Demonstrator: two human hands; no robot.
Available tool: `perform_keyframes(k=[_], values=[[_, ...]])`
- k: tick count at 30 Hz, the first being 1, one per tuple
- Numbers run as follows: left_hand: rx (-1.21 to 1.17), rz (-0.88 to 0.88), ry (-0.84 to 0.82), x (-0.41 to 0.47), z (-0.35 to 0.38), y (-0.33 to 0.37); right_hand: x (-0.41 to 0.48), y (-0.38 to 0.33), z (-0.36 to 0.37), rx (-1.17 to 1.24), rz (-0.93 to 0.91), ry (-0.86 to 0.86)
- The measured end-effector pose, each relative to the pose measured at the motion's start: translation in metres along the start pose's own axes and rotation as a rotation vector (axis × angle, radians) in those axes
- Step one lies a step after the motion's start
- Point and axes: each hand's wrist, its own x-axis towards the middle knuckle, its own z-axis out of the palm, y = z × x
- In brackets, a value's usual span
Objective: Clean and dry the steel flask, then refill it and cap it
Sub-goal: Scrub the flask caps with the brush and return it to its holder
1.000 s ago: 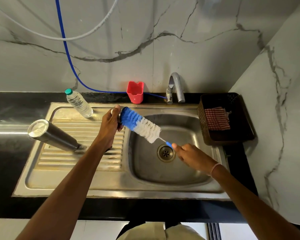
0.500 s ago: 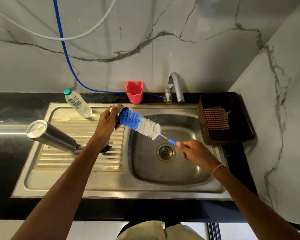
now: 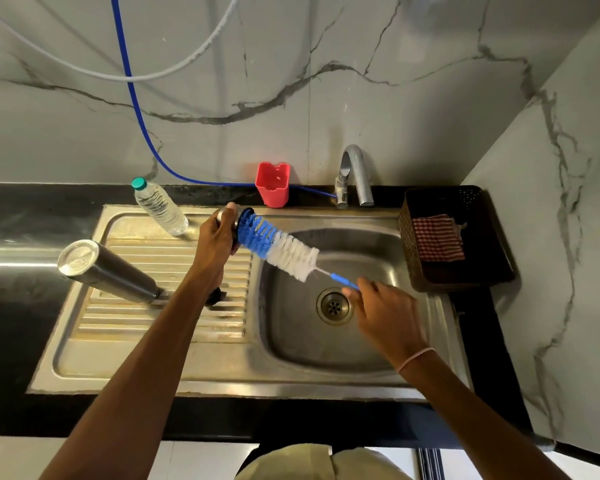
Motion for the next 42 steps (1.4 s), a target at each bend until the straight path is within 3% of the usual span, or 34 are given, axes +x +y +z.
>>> perform_keyframes(k=[2,3,5,6,7,8,11,13,15,18,19,20,21,23,25,26,29,30,31,34,36,38,40,42], values=[[-0.009,0.009,-0.015,-0.001,0.000,0.000,0.001,-0.002,0.006,-0.077,-0.059,-0.010],[-0.014,0.015,-0.031,-0.002,0.001,0.000,0.003,-0.004,0.001,0.105,-0.024,-0.115],[-0.008,0.021,-0.057,-0.002,0.001,0.001,0.011,-0.007,-0.014,0.842,0.228,-0.562],[-0.005,0.018,-0.062,-0.001,0.001,0.001,0.014,-0.006,-0.021,1.108,0.342,-0.702],[-0.010,0.016,-0.064,0.000,-0.001,0.001,0.018,-0.003,-0.025,1.192,0.360,-0.726],[-0.016,0.017,-0.066,0.001,-0.003,0.001,0.020,0.000,-0.023,1.087,0.329,-0.631],[-0.036,0.037,-0.061,0.001,-0.004,0.000,0.018,0.007,-0.005,0.189,0.096,-0.040],[-0.045,0.043,-0.043,0.000,0.000,0.000,0.012,0.004,0.000,-0.065,0.044,0.114],[-0.032,0.053,-0.034,-0.001,0.003,0.000,0.011,-0.003,0.002,0.125,0.072,0.049],[-0.018,0.044,-0.035,0.003,0.000,-0.003,0.019,-0.011,-0.008,0.788,0.399,-0.431],[-0.015,0.036,-0.035,0.005,-0.001,-0.004,0.019,-0.013,-0.012,0.872,0.442,-0.532],[-0.011,0.030,-0.033,0.005,-0.002,-0.005,0.018,-0.014,-0.011,0.797,0.404,-0.526],[-0.005,0.027,-0.031,0.006,-0.003,-0.005,0.015,-0.015,-0.009,0.554,0.318,-0.428],[-0.004,0.024,-0.025,0.005,-0.001,-0.004,0.007,-0.014,-0.002,0.033,0.169,-0.116],[-0.012,0.016,-0.022,0.003,0.002,-0.003,0.005,-0.018,-0.001,-0.106,0.103,0.027],[-0.012,0.017,-0.029,0.002,0.003,-0.001,0.007,-0.019,-0.003,0.005,0.142,-0.051],[-0.004,-0.001,-0.066,0.001,0.004,0.002,0.011,-0.022,-0.019,0.957,0.491,-0.649],[-0.001,-0.003,-0.076,0.002,0.004,0.002,0.011,-0.021,-0.025,1.110,0.506,-0.719],[0.005,0.001,-0.079,0.003,0.003,0.002,0.010,-0.016,-0.022,1.070,0.435,-0.652],[0.000,0.013,-0.050,0.005,0.003,-0.003,0.004,-0.006,-0.011,0.210,0.094,-0.158],[-0.005,0.010,-0.029,0.004,0.005,-0.006,-0.004,-0.007,-0.003,-0.087,0.030,0.010],[-0.001,0.008,-0.033,0.003,0.007,-0.007,-0.004,-0.013,-0.002,0.123,0.063,0.006],[0.012,0.014,-0.050,0.002,0.009,-0.005,0.001,-0.015,-0.004,0.576,0.223,-0.269],[0.011,0.024,-0.059,0.002,0.010,-0.005,0.003,-0.010,-0.006,0.671,0.254,-0.369]])
